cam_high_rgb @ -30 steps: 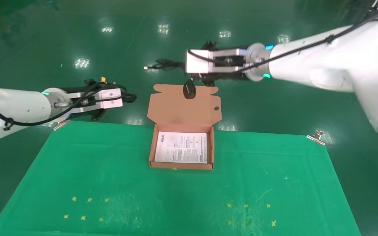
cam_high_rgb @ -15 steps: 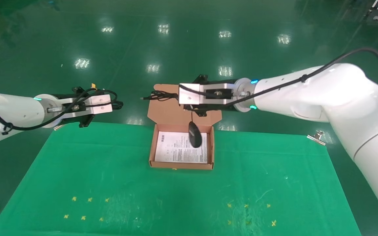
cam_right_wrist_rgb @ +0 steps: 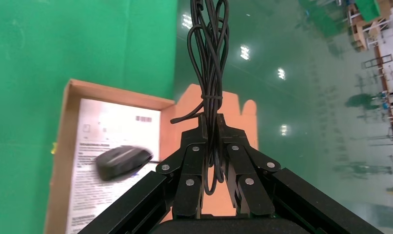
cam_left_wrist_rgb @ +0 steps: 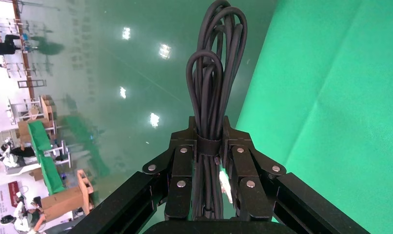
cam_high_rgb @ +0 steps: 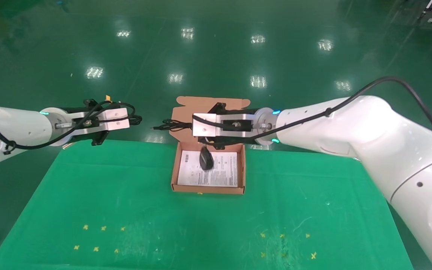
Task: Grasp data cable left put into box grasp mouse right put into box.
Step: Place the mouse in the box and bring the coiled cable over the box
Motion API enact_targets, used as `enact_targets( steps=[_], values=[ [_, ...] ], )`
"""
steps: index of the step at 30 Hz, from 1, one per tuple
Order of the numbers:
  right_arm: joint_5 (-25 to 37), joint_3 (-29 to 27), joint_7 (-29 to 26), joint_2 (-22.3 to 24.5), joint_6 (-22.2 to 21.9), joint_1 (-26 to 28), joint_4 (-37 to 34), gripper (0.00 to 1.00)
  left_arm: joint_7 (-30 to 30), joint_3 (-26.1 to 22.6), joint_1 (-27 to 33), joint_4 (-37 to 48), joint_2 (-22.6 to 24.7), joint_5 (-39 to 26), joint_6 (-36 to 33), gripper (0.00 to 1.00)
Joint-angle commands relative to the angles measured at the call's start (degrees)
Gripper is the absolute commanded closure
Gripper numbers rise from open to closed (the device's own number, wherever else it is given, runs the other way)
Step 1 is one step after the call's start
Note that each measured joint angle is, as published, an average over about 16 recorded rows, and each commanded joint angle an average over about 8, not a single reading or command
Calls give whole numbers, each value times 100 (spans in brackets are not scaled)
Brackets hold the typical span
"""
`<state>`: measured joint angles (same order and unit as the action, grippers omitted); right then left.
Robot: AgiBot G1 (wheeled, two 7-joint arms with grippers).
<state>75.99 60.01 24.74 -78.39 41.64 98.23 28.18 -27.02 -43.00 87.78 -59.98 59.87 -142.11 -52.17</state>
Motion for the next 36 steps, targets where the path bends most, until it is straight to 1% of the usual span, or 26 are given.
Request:
enact_targets(
  steps=[1, 9, 13, 23, 30, 34, 36],
  values=[
    [-57, 99, -33, -6, -63, -33, 32, 100, -2, 0, -1, -2, 0, -2, -1, 100],
    [-508, 496, -204, -18, -324, -209, 273, 100, -5, 0, -2, -5, -1, -4, -2, 100],
    [-808, 637, -335, -15, -473, -313, 270, 100, -5, 0, -2, -6, -1, -4, -3, 100],
    [-1459, 928, -919, -3, -716, -551, -239, 100, -6, 0, -2, -6, -1, -4, -3, 100],
    [-1686, 1143, -1309, 7, -814, -630, -598, 100, -6, 0, -2, -7, -1, -4, -3, 100],
    [-1708, 1315, -1464, 9, -772, -666, -692, 100, -6, 0, -2, -7, -1, -4, -3, 100],
    [-1691, 1402, -1490, 10, -737, -659, -684, 75, -6, 0, -2, -7, -1, -4, -3, 100]
  ],
)
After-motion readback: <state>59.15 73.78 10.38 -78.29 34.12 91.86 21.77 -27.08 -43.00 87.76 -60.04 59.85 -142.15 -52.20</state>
